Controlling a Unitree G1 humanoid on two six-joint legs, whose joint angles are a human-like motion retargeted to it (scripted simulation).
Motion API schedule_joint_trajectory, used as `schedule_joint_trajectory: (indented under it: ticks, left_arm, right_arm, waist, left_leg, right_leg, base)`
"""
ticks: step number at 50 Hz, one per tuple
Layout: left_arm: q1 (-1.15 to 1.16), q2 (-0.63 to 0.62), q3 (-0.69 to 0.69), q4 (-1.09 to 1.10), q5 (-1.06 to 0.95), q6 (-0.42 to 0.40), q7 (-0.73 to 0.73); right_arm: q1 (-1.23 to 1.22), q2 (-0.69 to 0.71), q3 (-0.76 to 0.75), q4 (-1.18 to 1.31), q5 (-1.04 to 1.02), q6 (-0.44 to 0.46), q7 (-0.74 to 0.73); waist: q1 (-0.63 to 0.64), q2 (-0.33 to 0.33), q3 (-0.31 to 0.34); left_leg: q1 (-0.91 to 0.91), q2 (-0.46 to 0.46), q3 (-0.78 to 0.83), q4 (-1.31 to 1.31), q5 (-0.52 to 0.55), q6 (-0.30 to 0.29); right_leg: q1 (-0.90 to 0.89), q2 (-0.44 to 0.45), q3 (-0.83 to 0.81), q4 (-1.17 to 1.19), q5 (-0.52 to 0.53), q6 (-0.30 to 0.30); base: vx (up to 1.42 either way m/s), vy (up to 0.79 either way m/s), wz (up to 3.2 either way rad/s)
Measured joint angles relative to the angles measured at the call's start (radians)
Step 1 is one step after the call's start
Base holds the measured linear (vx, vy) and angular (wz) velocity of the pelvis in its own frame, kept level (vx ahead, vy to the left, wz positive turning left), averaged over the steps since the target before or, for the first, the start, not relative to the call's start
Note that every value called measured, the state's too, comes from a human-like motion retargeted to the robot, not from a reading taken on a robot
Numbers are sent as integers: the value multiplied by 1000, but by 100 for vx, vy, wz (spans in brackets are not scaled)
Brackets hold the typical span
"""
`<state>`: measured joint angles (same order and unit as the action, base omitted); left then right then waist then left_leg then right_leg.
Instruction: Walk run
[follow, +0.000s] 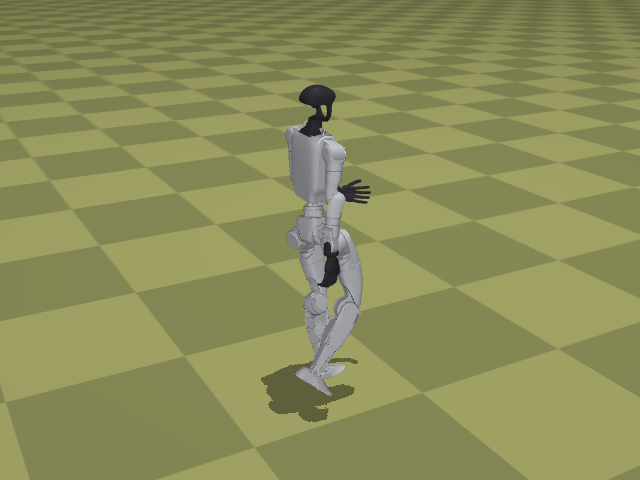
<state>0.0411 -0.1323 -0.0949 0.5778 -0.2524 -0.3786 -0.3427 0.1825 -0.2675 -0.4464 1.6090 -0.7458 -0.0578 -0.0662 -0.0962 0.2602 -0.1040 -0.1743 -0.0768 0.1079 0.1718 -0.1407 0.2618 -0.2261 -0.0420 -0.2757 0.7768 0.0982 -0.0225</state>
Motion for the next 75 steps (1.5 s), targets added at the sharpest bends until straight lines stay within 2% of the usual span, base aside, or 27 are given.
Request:
schedule_joint_trajectory:
  ticks: [2,7,10,12,14,17,18,20,22,23,25,27,30,34,37,40,45,47,50,52,54,57,61,63,68,72,75]
  left_arm:
    - [-32,2,-38,-6,-4,1,-19]
    - [-76,13,-85,-29,20,0,-69]
    - [-52,27,-87,-36,53,-17,-69]
    - [-11,37,-75,-18,63,-30,-46]
    - [36,46,-52,14,53,-33,-18]
    - [124,57,-7,47,36,-33,-2]
    - [162,63,10,47,38,-35,-8]
    - [227,59,62,55,67,-43,-38]
    - [261,38,82,65,105,-42,-44]
    - [269,34,75,62,116,-44,-26]
    - [296,35,76,43,121,-63,3]
    - [311,24,87,38,105,-66,-4]
    - [316,4,93,34,57,-49,-20]
    - [312,9,87,-5,36,-53,-20]
    - [305,14,83,-47,37,-55,-24]
    - [291,18,82,-77,28,-51,-28]
    - [267,22,96,-80,53,-56,-17]
    - [269,23,105,-74,58,-55,-8]
    - [258,37,126,-61,48,-46,-5]
    - [232,47,125,-56,46,-39,-5]
    - [192,58,114,-54,55,-31,13]
    - [124,63,93,-56,89,-24,76]
    - [60,58,52,-88,99,-25,114]
    - [38,62,41,-113,90,-25,103]
    - [-10,102,39,-168,66,-14,72]
    - [-17,130,55,-188,84,-21,82]
    - [8,123,57,-174,83,-27,80]
  right_arm:
    - [78,43,-39,91,36,10,65]
    - [225,172,-25,91,152,83,288]
    - [226,193,-3,91,153,72,317]
    - [211,172,40,91,144,68,304]
    - [179,130,97,91,142,98,257]
    - [107,61,109,91,108,156,139]
    - [84,46,101,91,97,158,98]
    - [36,19,99,91,117,143,54]
    - [-33,-14,101,91,192,126,88]
    - [-79,-27,114,91,236,123,117]
    - [-181,-17,132,91,283,118,142]
    - [-262,6,93,33,238,111,117]
    - [-358,32,70,-119,156,77,93]
    - [-472,14,126,-304,153,8,91]
    - [-532,-7,162,-422,165,-43,54]
    - [-562,-11,161,-492,135,-95,-8]
    - [-543,16,153,-416,121,-98,-76]
    - [-496,47,142,-346,97,-82,-45]
    - [-382,101,164,-219,71,-60,1]
    - [-309,109,196,-105,90,-36,10]
    - [-234,106,203,-9,83,3,40]
    - [-100,109,194,66,37,62,95]
    - [100,115,168,91,-36,62,145]
    - [188,120,156,91,-69,63,177]
    - [324,133,114,91,-113,99,263]
    - [340,128,100,91,-62,154,312]
    - [311,125,88,91,8,172,306]
  waist:
    - [-12,0,-14]
    - [-48,-52,-16]
    - [-14,-103,4]
    - [-23,-123,16]
    - [-51,-140,12]
    - [-108,-155,-20]
    - [-120,-138,-39]
    - [-175,-100,-55]
    - [-195,-126,-65]
    - [-190,-149,-67]
    - [-167,-196,-83]
    - [-147,-212,-66]
    - [-50,-264,-55]
    - [33,-277,-54]
    - [43,-258,-48]
    - [45,-254,-46]
    - [72,-331,-64]
    - [75,-350,-78]
    - [52,-359,-98]
    - [2,-356,-75]
    - [-44,-327,-54]
    - [-52,-220,-32]
    - [-118,-152,7]
    - [-162,-143,24]
    - [-246,-180,66]
    - [-254,-182,71]
    - [-257,-161,45]
  left_leg:
    - [29,-33,-123,2,28,0]
    - [126,-129,-416,4,79,0]
    - [208,-169,-498,3,89,0]
    - [271,-173,-536,6,110,-9]
    - [324,-168,-568,11,157,-45]
    - [359,-145,-556,63,290,-158]
    - [347,-117,-527,107,364,-223]
    - [290,-73,-489,275,519,-427]
    - [184,-76,-328,492,623,-524]
    - [121,-42,-189,606,654,-524]
    - [27,4,-121,676,658,-524]
    - [-74,-20,-108,754,512,-402]
    - [-220,-62,4,726,383,-325]
    - [-369,-2,146,503,242,-210]
    - [-429,17,213,240,218,-126]
    - [-449,-10,276,16,122,-109]
    - [-407,-34,329,-31,75,0]
    - [-365,-26,389,-33,121,0]
    - [-342,-16,265,12,126,0]
    - [-300,-58,158,65,60,0]
    - [-206,-50,174,56,20,0]
    - [-109,6,104,-1,-2,-3]
    - [29,10,42,-74,-24,-17]
    - [82,-8,-2,-92,-38,-21]
    - [218,-68,-81,-106,-95,-46]
    - [316,-59,-82,-116,-114,-116]
    - [358,-35,-80,-91,-40,-198]
  right_leg:
    - [-36,-42,18,-101,-17,-26]
    - [-103,-18,315,-448,-27,70]
    - [-136,-28,486,-600,-77,58]
    - [-139,-31,529,-658,-124,144]
    - [-137,-17,521,-670,-134,170]
    - [-113,-2,457,-630,-30,149]
    - [-94,20,471,-607,-124,103]
    - [-78,37,431,-542,-205,78]
    - [-36,-67,342,-501,-259,121]
    - [-8,-97,316,-499,-277,125]
    - [48,-66,275,-567,-261,66]
    - [100,-46,231,-607,-239,49]
    - [167,-52,245,-667,-211,55]
    - [231,-13,198,-716,-226,67]
    - [281,52,164,-740,-261,40]
    - [339,100,100,-766,-282,22]
    - [387,89,94,-729,-137,74]
    - [407,77,73,-688,31,147]
    - [401,94,101,-576,354,238]
    - [308,124,146,-296,425,282]
    - [217,150,126,-82,425,283]
    - [130,218,164,-84,332,242]
    - [-10,125,116,-105,102,121]
    - [-71,52,102,-198,36,101]
    - [-189,-79,87,-547,20,100]
    - [-267,-47,156,-803,-75,162]
    - [-261,-21,59,-822,-100,123]
  base:
    - [50,-5,410]
    - [54,-19,351]
    - [57,-31,172]
    - [64,-38,139]
    - [71,-42,128]
    - [86,-50,137]
    - [94,-52,141]
    - [91,-40,189]
    - [75,-3,219]
    - [57,-17,161]
    - [44,-64,96]
    - [52,-53,66]
    - [51,-28,-9]
    - [53,-24,23]
    - [69,-24,74]
    - [76,-24,61]
    - [98,-29,10]
    - [120,-26,-26]
    - [109,-32,21]
    - [121,-31,144]
    - [89,-11,140]
    - [109,0,59]
    - [88,-13,121]
    - [88,-23,138]
    - [85,-34,89]
    - [92,-44,0]
    - [95,-43,8]
